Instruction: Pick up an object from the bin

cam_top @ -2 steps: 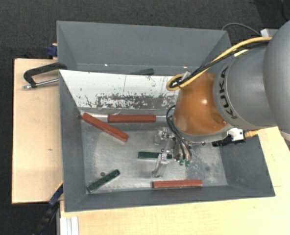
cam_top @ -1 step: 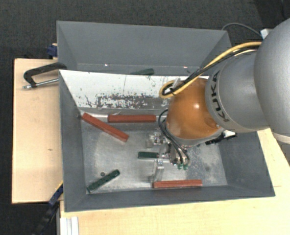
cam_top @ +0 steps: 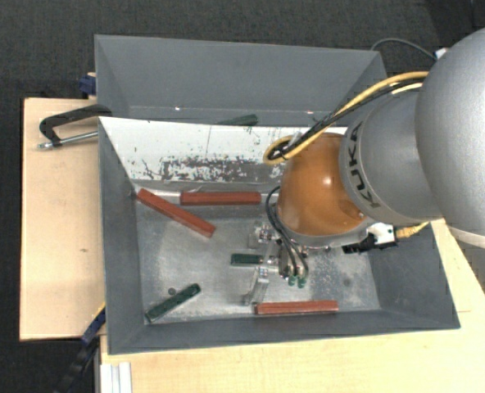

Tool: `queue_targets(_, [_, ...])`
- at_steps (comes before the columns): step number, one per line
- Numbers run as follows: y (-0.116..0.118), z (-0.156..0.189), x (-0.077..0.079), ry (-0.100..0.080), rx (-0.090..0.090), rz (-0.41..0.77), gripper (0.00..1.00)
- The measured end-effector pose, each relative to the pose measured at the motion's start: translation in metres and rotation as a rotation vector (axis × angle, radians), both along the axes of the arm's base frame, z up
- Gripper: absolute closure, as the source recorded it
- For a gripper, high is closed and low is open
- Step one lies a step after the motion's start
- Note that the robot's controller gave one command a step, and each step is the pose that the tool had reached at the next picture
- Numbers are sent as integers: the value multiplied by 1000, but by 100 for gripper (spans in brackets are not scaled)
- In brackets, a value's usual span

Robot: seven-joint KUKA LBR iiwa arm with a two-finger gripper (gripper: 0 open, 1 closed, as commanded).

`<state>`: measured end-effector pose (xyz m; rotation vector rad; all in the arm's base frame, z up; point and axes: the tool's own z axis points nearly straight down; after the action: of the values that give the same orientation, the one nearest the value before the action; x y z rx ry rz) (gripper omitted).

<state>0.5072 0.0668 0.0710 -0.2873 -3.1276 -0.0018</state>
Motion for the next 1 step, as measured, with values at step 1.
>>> queue_targets(1, [-1,1,5,-5,0,146,0])
